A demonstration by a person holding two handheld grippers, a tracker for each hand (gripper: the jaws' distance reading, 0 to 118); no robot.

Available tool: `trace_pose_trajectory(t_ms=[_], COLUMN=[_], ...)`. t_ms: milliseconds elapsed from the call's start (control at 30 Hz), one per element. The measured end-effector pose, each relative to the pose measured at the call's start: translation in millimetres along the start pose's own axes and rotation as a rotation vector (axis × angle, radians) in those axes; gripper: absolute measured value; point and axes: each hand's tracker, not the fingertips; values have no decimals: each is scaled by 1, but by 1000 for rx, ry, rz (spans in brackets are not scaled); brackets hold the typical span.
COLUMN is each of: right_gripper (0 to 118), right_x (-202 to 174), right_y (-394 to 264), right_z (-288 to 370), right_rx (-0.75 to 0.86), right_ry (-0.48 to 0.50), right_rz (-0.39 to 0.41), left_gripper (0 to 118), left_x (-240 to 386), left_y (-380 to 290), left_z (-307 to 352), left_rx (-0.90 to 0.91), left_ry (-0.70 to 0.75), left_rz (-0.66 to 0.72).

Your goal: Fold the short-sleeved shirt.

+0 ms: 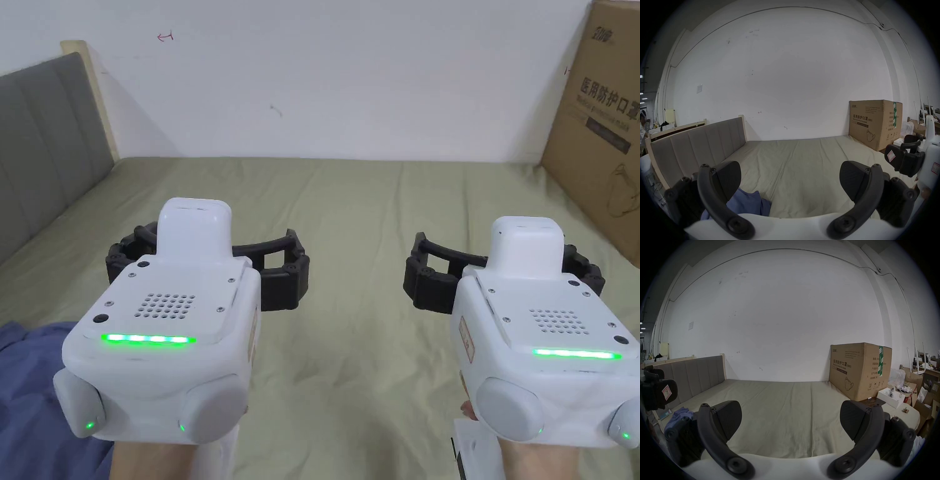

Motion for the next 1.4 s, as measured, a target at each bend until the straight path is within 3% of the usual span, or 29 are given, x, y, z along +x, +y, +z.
trace_pose_trajectory(t_ms=[233, 1400], right_gripper=[118, 118], right_x=[-4, 3], right_y=[1, 0], right_z=[2, 1], right_rx=[18, -9], right_ry=[-7, 11], right_rz=[50, -12], left_gripper=[118, 118], left_x=[-1, -8], left_y=[-1, 2], left_z=[-2, -1], left_rx=[-25, -21], left_ry=[12, 11], left_rz=[25, 52])
